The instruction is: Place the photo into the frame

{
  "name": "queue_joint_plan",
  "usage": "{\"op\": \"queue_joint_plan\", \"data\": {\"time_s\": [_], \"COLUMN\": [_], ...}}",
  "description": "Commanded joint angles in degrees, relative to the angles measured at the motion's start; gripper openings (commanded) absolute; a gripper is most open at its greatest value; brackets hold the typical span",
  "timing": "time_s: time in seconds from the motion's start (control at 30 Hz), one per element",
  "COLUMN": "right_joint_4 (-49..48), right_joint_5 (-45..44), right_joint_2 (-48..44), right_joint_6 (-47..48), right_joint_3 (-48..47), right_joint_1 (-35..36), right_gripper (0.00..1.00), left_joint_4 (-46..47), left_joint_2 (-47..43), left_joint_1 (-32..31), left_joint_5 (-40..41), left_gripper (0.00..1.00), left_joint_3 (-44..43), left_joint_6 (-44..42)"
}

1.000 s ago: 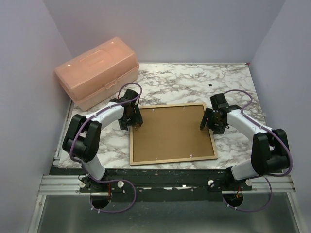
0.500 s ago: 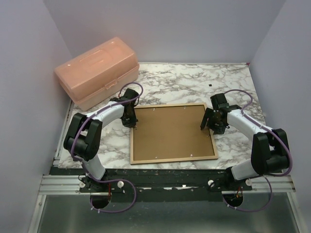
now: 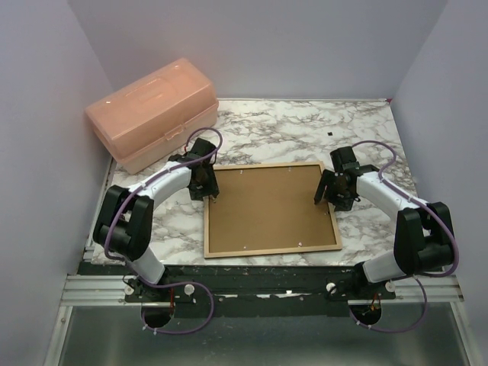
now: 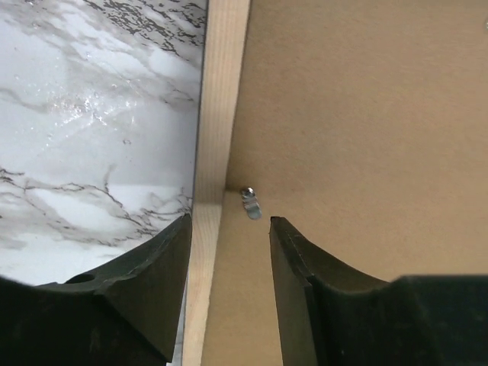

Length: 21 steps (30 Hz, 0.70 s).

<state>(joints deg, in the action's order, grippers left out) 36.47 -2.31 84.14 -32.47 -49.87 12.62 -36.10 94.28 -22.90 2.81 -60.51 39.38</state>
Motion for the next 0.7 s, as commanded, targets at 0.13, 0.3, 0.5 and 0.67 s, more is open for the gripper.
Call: {"op": "queue_joint_plan", "data": {"time_s": [0.13,0.3,0.5,0.67], "right_joint_4": [-1.5,-1.8,-2.2,-2.2], "right_joint_5": [4.2,4.6,4.9,5.0], "right_joint_2": [0.3,0.8,0.8,0.9], "right_joint_6": [-0.4,-0.5,-0.5,-0.5], "right_joint_3": [0.9,1.1,1.5,1.4], "right_joint_1": [0.2,0.2,0.2,0.2], "right_gripper": [0.73,0.73,0.73,0.73], "left_joint_4": [1.7,0.2,0.7,0.1], "left_joint_2": [-4.8,0.2,2.6,4.8], "left_joint_1": [-0.4,-1.2,-1.8,-2.2], "left_joint_5": [-2.5,0.1,1.0,0.8], "left_gripper": [0.54,0.56,0.55,0.52], "left_joint_3": [0.6,-1.0,-0.6,-0.9], "left_joint_6": [1.8,1.5,1.2,0.6]}}
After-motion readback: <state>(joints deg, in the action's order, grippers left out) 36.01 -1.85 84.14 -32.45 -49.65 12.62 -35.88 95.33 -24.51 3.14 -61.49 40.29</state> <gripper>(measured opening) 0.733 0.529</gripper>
